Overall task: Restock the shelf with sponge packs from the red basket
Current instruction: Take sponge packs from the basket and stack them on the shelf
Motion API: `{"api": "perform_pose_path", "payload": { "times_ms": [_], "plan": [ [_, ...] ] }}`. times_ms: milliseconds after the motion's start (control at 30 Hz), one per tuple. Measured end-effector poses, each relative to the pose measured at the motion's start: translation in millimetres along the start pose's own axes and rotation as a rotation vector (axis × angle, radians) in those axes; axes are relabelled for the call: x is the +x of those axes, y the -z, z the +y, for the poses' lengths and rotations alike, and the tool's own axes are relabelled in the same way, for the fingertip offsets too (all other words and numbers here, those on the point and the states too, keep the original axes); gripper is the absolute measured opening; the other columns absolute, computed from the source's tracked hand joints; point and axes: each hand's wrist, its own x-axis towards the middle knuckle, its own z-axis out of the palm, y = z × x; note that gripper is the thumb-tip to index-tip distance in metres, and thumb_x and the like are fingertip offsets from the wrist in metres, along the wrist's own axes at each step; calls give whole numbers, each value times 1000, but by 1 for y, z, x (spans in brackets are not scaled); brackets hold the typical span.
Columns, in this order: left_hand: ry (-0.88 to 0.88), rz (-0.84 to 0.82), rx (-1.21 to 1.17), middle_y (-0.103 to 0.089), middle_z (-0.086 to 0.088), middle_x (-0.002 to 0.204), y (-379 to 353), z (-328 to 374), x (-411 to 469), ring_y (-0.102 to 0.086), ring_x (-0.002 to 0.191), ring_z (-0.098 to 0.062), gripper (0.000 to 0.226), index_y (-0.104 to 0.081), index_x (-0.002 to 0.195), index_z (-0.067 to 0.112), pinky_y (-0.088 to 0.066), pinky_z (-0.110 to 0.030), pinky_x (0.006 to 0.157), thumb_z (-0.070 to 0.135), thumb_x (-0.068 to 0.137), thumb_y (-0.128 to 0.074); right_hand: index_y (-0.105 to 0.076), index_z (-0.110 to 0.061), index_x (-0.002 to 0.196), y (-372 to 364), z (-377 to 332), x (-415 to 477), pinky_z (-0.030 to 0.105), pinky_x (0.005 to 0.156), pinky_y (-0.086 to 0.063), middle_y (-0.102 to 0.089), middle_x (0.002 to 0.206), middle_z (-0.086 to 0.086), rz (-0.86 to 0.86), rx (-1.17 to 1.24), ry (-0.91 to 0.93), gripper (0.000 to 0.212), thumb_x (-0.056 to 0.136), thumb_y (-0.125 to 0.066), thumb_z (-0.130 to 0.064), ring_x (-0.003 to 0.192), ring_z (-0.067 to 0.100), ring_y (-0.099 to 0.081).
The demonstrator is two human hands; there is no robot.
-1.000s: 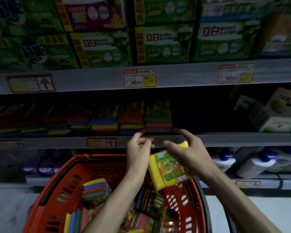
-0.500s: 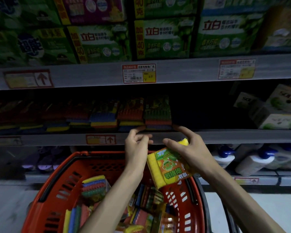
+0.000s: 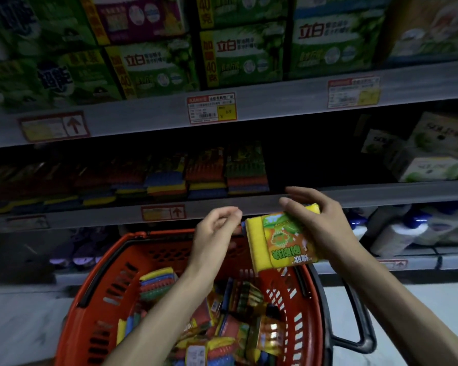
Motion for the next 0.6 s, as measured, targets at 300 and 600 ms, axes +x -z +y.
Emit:
{"api": "perform_pose_path", "payload": {
  "times_ms": [300,600],
  "plan": [
    [-17,-304,14,-73,11,120,-12,14,-26,-70,113,-13,73,-65,120,37,-56,-39,100,52,55,-95,-76,-24,109,17,-8,-27,45,85,-60,-77,106,4,131,211,15,46,91,-55,-61,94,25,-76],
    [-794,-297,635,-53,21,141,0,30,-34,-45,139,1,75,-51,134,37,-43,-23,111,13,74,-90,-69,-26,126,39,-3,-48,49,101,-55,-74,120,11,-139,344,-295,64,85,-55,-73,108,28,-73]
  ]
}}
